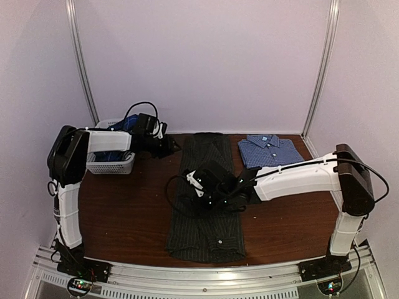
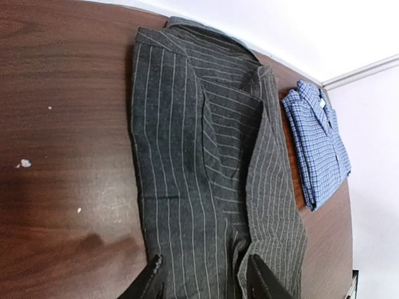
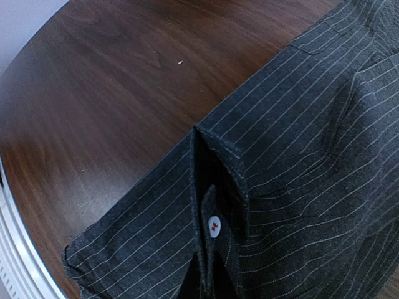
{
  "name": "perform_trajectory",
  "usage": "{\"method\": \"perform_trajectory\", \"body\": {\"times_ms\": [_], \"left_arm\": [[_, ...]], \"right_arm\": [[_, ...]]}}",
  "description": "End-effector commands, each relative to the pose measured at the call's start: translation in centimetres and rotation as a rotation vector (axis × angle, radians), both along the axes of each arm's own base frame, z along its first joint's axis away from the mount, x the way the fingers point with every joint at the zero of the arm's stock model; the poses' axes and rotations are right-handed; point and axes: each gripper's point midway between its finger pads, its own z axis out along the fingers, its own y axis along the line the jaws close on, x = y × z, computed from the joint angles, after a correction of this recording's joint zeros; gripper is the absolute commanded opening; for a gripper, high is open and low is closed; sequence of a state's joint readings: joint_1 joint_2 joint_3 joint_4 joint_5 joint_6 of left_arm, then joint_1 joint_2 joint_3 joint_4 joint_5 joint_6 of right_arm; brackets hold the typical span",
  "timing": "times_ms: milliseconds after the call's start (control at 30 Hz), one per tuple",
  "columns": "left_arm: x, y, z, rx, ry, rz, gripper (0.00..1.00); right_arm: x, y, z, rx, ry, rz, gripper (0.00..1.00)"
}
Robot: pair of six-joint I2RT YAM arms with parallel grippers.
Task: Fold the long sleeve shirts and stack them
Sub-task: Fold the sleeve at the center of the board.
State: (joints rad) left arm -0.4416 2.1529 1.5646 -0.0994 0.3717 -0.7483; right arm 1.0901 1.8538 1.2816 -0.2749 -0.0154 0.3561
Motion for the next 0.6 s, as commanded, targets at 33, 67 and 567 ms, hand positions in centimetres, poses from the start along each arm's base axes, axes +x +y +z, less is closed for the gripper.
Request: {"method": "perform_trajectory", "body": {"times_ms": [33,67,567], "left_arm": [[-4.5,1.3,0.5,-0.004,0.000,-0.081,0.45],[-5.5,1.3,0.7,-0.018,0.002,-0.097,0.46],[-22.6,-1.8,-2.7,0.036,0.080,-0.325,0.50]], "right_arm": [[-1.4,0.9,0.8,0.065,0.002,0.015,0.06],[-1.6,0.5,0.7,0.069,0.004,0.008,0.10],[-2.6,-5.6,2.9,0.289,0.039,-0.251,0.52]]}}
